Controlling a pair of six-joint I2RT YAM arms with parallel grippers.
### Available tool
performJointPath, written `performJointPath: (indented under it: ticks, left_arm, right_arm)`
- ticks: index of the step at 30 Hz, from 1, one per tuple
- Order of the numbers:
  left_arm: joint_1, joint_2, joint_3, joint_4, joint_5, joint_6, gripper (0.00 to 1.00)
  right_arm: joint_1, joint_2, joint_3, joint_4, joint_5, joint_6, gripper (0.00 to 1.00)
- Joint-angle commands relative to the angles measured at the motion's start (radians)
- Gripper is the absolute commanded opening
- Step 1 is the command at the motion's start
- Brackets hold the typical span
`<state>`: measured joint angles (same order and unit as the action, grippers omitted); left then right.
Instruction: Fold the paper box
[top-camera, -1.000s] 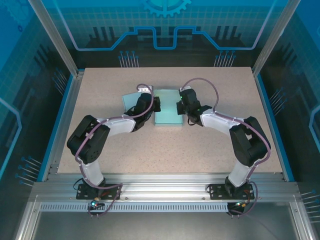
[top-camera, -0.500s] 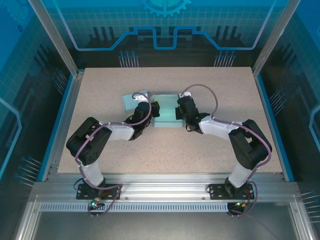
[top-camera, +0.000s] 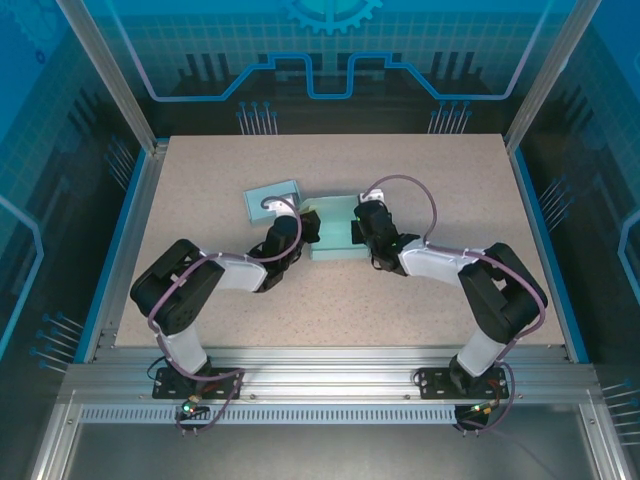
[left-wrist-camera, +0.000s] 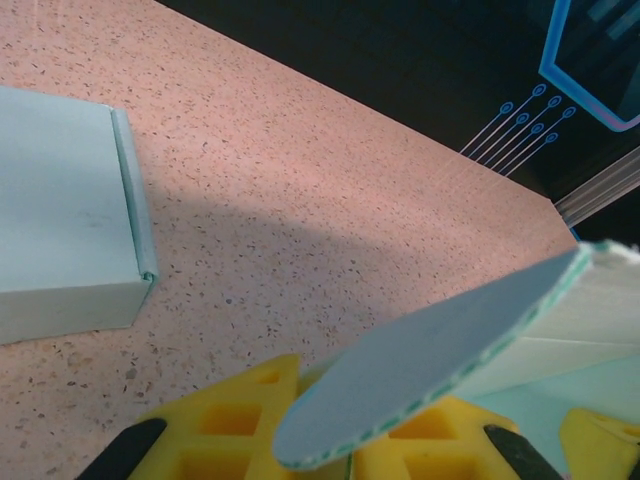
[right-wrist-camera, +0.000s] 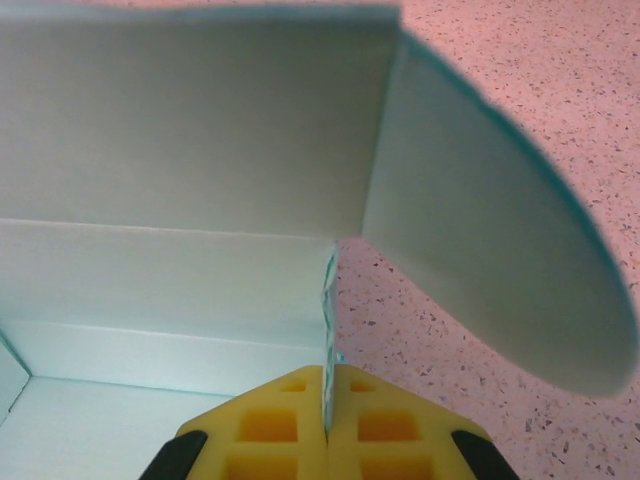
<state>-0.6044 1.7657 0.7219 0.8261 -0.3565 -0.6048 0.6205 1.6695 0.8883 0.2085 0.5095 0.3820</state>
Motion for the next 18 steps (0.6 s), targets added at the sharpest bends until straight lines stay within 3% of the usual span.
performJointPath:
  ticks: [1, 11, 18]
  left_arm:
    - [-0.064, 0.006, -0.025, -0.022, 0.134, -0.052, 0.18]
    - [-0.083, 0.016, -0.044, -0.024, 0.143, -0.052, 0.19]
    - [-0.1, 0.027, -0.029, -0.022, 0.142, -0.032, 0.18]
  right_arm:
    - [0.08, 0.013, -0.043, -0.029, -0.131, 0.018, 0.0]
    - [0.096, 0.007, -0.057, -0.04, -0.142, 0.058, 0.0]
    - [0.109, -0.004, -0.034, -0.036, -0.22, 0.142, 0.0]
